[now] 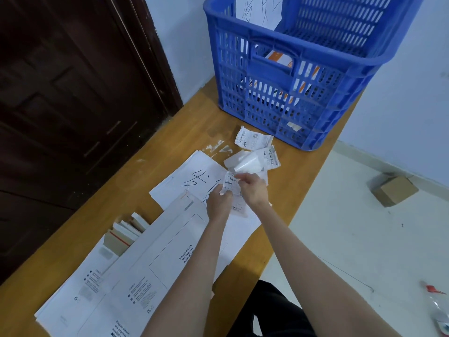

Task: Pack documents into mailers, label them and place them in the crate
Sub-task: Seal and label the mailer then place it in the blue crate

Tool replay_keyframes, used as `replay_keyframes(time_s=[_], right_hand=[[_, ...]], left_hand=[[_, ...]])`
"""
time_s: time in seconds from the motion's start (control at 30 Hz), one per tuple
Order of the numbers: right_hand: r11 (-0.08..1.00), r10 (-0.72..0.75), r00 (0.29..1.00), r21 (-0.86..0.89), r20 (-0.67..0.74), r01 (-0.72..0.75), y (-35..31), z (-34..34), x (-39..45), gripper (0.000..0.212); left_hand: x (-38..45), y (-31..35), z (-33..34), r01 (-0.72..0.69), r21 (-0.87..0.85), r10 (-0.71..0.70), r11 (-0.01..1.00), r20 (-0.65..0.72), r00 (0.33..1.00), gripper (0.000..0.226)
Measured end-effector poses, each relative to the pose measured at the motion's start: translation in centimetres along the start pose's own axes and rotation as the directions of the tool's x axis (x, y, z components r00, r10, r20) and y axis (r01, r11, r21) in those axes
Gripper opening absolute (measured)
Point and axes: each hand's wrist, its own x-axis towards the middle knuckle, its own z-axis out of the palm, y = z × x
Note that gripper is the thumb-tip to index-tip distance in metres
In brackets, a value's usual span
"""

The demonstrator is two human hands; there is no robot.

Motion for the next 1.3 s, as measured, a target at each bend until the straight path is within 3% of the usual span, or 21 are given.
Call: replay_keyframes(time_s=[0.33,0.43,0.57,0.67,0.8,0.87,0.93,1.0,1.07,1.17,1.3], right_hand=[[0.995,0.101,0.992,0.013,0.08,-0.102,-0.8,0.9,0.7,0.051],[0.983,0.164,0.985,0.071,0.048,-0.168,-0.6,0.1,1.4,0.04],[0.941,0.293,0.956,0.175,0.008,-0.29,-1.1,-0.2,1.8,0.037],[0.943,0.302,0.953,0.144,0.013,-0.301,-1.0,0.2,1.4,0.035],[0.951,0.258,0.966,-0.178,0.02,-0.251,-0.6,0.7,0.3,0.027],[0.949,0.211,0.977,-0.233,-0.037,-0.213,-0.6,1.0,-0.7,0.017],[0.987,0.108,0.988,-0.103,-0.111,-0.119,-0.7,1.5,-1.8,0.005],[0.996,-0.043,0.994,0.074,-0.1,0.051,-1.4,2.1,-2.8,0.008],[0.974,-0.145,0.989,0.174,0.002,0.143,-2.1,2.7,-3.5,0.008],[0.971,-0.158,0.98,0.197,0.117,0.133,-2.4,3.3,-3.7,0.007],[0.974,-0.178,0.978,0.161,0.108,0.159,-2.4,3.7,-3.6,0.009]], left_hand=[[-0.1,-0.8,-1.5,0.008,-0.042,-0.01,0.999,-0.045,0.999,0.019],[-0.1,-1.4,-2.0,0.052,-0.103,-0.058,0.993,-0.053,0.997,0.02],[-0.3,-1.2,-2.3,0.135,-0.3,-0.162,0.944,-0.067,0.984,0.048],[-0.4,-1.2,-2.7,0.097,-0.328,-0.146,0.94,-0.127,0.981,0.047],[0.0,-1.7,-3.2,0.083,-0.307,-0.13,0.948,-0.136,0.982,0.045],[-0.1,-1.9,-3.4,0.075,-0.298,-0.12,0.951,-0.134,0.984,0.036],[-0.2,-2.1,-3.5,0.063,-0.298,-0.106,0.952,-0.132,0.986,0.023],[-0.6,-1.9,-3.8,0.065,-0.304,-0.11,0.95,-0.136,0.985,0.006],[-0.7,-1.9,-3.9,0.079,-0.353,-0.126,0.932,-0.115,0.985,0.017],[-0.8,-1.4,-4.3,0.138,-0.507,-0.193,0.851,-0.057,0.98,0.02],[-1.0,-1.6,-4.8,0.119,-0.556,-0.18,0.822,-0.057,0.982,0.026]])
